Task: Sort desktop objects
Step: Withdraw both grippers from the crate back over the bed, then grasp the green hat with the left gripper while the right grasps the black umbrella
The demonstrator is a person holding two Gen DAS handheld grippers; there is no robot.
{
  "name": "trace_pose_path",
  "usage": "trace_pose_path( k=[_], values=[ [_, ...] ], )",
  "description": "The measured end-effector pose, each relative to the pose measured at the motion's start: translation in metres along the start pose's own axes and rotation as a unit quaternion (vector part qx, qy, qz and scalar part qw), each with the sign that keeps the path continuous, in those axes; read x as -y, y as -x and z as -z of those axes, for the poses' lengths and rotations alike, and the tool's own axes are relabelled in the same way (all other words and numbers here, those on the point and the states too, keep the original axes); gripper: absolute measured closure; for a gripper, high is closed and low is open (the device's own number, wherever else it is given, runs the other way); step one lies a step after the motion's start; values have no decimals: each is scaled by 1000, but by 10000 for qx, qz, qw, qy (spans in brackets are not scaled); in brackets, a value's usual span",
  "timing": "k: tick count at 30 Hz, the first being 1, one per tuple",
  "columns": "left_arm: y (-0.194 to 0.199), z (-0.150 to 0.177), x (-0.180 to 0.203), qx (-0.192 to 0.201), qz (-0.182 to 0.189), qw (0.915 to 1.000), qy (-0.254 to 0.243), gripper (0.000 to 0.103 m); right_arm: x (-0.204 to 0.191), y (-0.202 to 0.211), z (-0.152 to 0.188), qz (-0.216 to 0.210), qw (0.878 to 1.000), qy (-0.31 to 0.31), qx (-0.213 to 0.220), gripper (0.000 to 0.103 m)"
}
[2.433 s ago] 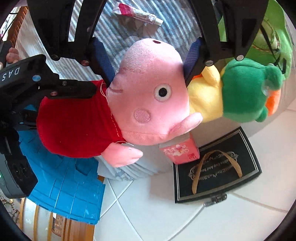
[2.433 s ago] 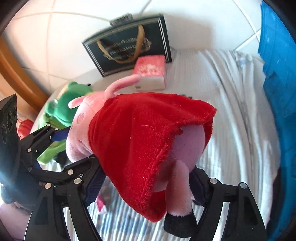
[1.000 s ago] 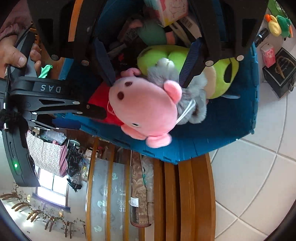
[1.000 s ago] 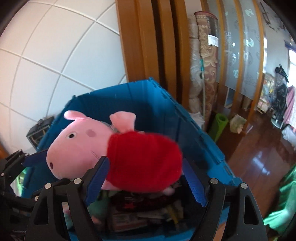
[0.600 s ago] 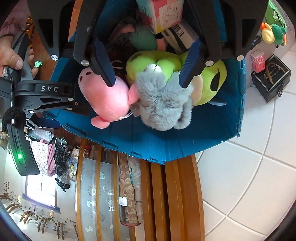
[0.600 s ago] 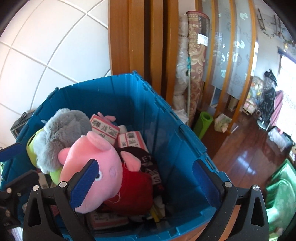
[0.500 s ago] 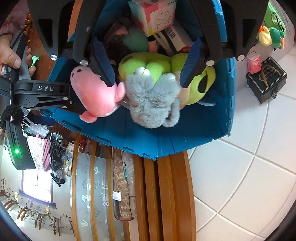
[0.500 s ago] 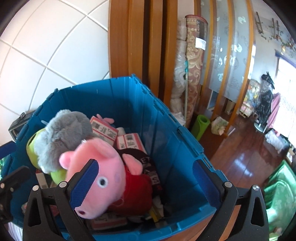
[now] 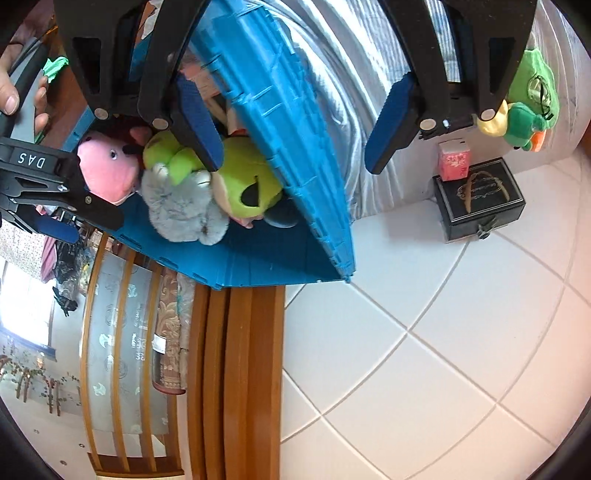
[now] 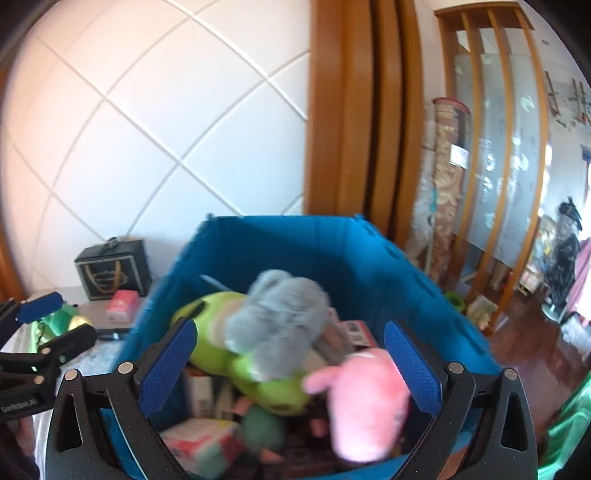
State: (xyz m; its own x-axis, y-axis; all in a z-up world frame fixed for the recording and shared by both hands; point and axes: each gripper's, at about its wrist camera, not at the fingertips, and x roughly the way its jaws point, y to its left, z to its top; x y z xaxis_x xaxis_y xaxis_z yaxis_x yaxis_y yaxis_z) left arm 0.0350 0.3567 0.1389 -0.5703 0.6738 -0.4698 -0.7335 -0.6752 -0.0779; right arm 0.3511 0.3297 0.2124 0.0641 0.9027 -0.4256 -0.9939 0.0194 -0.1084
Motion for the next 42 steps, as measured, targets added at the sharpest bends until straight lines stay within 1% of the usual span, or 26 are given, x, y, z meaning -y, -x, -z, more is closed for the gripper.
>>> trace_pose_path(
  k=[6,11,17,20,24,28,32,35,38,42],
  values=[
    [30,23,-76,6,-526,9983,234,24,-82,-7,-7,-526,9984,228,35,0],
    [48,44,-143,-89,-868,9953,423,24,-157,-19,-6,-907,9948,461,-63,0],
    [49,78,-221,-448,-1179,9885,832,24,-228,-42,1,-1260,9900,570,-289,0],
    [44,101,-259,-661,-1340,9831,1059,24,-257,-63,7,-1422,9864,628,-537,0],
    [32,136,-319,-1044,-1737,9688,1430,24,-289,-100,19,-1528,9810,648,-1005,0],
    [21,172,-379,-1388,-2192,9483,1828,24,-314,-140,33,-1508,9761,688,-1407,0],
    [5,204,-427,-1695,-2496,9281,2183,24,-335,-182,50,-1550,9683,743,-1810,0],
    [-10,221,-454,-1833,-2579,9158,2474,24,-348,-214,62,-1584,9616,782,-2102,0],
    [-27,231,-475,-1967,-2677,9059,2628,24,-363,-242,72,-1615,9551,838,-2336,0],
    [-54,237,-498,-2139,-2849,8965,2634,24,-386,-271,83,-1694,9464,1000,-2562,0]
  ],
)
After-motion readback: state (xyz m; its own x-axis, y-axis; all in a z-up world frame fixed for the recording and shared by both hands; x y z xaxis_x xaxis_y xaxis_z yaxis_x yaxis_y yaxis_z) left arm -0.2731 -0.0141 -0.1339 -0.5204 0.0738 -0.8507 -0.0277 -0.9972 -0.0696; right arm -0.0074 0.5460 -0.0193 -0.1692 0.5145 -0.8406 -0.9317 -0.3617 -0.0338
